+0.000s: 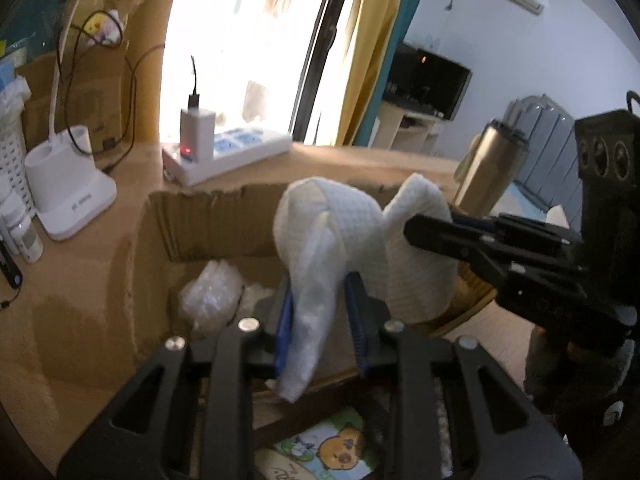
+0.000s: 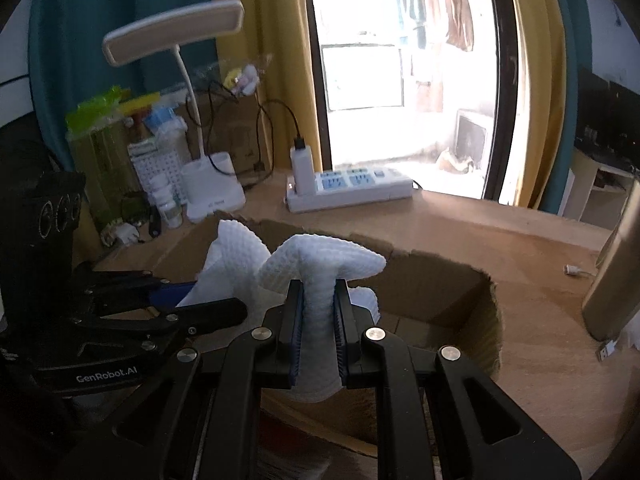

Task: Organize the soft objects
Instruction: 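Lift the white cloth into the box and open the right gripper while the left drops its cloth there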

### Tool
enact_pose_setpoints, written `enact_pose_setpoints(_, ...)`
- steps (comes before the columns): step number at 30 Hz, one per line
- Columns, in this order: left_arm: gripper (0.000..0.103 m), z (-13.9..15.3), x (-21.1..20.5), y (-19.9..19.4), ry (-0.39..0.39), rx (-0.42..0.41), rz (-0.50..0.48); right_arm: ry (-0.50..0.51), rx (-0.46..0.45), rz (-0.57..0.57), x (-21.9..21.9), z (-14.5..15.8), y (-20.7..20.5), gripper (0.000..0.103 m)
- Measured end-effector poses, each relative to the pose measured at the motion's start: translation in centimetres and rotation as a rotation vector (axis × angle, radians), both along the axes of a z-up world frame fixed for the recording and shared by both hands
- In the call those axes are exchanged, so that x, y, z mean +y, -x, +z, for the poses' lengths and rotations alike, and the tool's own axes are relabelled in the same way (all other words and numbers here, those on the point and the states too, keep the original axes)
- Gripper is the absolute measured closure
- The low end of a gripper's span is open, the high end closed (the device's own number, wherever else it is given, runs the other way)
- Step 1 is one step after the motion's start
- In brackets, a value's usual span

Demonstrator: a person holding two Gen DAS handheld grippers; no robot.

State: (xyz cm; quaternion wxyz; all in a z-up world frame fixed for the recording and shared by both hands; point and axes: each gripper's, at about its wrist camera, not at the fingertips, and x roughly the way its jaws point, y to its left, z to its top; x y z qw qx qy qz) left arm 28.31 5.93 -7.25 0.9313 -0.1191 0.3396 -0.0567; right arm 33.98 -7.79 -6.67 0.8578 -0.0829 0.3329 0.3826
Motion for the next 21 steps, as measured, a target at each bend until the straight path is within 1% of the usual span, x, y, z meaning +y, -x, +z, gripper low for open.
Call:
enact_pose_setpoints(3, 0.069, -0.2, -0.1, -0.2, -0.011, 0.010, 0.000, 0.016, 0.032, -0.013, 0.0, -0.7, -0.4, 0.084)
enact_pose_setpoints(4, 0.068, -0.3, -0.1, -0.2, -0.014, 0.013, 0.003, 0.023, 0.044, -0.017, 0.0, -1.0, -0.5, 0.079)
enact_pose_setpoints(5, 0.062, -0.3, -0.1, -0.2, -0.015, 0.015, 0.005, 0.028, 0.056, -0.019, 0.1, -1.1, -0.6, 0.075)
enact_pose_setpoints(6, 0.051, -0.3, -0.1, -0.2, -0.012, 0.016, 0.004, 0.033, 0.062, -0.024, 0.1, -1.2, -0.7, 0.069)
enact_pose_setpoints(7, 0.049, -0.2, 0.0, -0.2, -0.001, 0.013, 0.000, 0.033, 0.065, -0.028, 0.1, -1.2, -0.7, 0.066)
enact_pose_setpoints(9, 0.047, 0.1, 0.1, 0.1, 0.018, 0.000, -0.004, 0.029, 0.064, -0.030, 0.0, -1.1, -0.6, 0.064)
enact_pose_setpoints(10, 0.046, 0.3, 0.1, 0.2, 0.020, -0.006, -0.002, 0.029, 0.059, -0.031, 0.0, -0.9, -0.5, 0.060)
enact_pose_setpoints(12, 0.039, 0.6, 0.2, 0.5, 0.027, -0.018, 0.003, 0.028, 0.050, -0.032, 0.0, -0.7, -0.2, 0.054)
enact_pose_setpoints(13, 0.038, 0.6, 0.3, 0.6, 0.033, -0.020, 0.008, 0.028, 0.048, -0.034, -0.1, -0.5, -0.2, 0.052)
enact_pose_setpoints(17, 0.036, 1.0, 0.7, 1.1, 0.041, -0.025, 0.022, 0.028, 0.037, -0.051, -0.5, -0.1, 0.1, 0.050)
enact_pose_setpoints(19, 0.032, 1.3, 0.7, 1.4, 0.041, -0.037, 0.026, 0.030, 0.029, -0.064, -0.8, 0.2, 0.2, 0.049)
enact_pose_setpoints(21, 0.026, 1.5, 0.6, 1.8, 0.039, -0.046, 0.027, 0.027, 0.020, -0.075, -1.2, 0.5, 0.4, 0.049)
